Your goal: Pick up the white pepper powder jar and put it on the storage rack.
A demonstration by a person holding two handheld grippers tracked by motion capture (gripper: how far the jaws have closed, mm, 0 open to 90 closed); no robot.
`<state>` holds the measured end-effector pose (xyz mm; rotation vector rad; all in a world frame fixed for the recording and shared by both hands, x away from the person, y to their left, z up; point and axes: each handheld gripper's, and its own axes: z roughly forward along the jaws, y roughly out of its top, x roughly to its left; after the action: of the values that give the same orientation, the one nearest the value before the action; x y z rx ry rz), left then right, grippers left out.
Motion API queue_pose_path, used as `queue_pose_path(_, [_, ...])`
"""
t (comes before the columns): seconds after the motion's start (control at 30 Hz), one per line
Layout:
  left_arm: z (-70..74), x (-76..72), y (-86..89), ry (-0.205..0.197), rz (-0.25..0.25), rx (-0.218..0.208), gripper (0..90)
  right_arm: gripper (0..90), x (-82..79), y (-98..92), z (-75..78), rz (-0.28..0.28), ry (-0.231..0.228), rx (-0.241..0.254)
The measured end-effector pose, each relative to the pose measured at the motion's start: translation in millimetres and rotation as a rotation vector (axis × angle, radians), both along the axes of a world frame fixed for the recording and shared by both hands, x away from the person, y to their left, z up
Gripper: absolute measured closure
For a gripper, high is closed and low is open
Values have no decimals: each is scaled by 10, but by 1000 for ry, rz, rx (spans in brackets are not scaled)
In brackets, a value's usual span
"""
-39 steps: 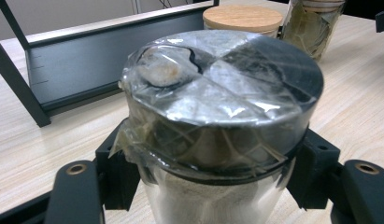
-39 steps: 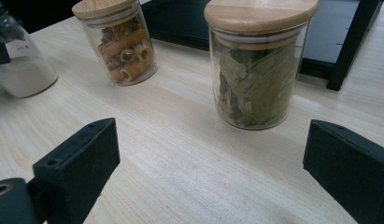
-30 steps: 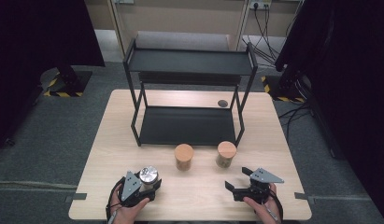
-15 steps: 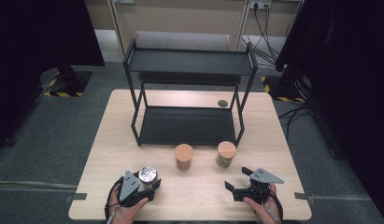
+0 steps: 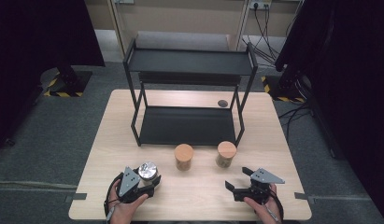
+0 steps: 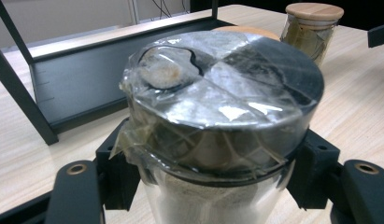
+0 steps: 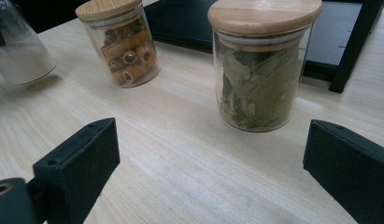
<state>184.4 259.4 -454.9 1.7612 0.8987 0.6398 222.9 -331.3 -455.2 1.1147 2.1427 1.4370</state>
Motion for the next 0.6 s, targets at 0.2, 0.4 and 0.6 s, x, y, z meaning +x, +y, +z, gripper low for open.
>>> queue_pose_path(0.2, [28, 54, -5, 12, -8, 3, 310, 43, -3, 0, 3, 1, -1, 2])
queue_pose_path(0.4, [46, 90, -4, 13, -9, 4, 310, 43, -4, -3, 1, -1, -2, 4])
queue_pose_path(0.6, [73, 132, 3, 11, -4, 0, 310, 43, 1, 5, -1, 5, 0, -1])
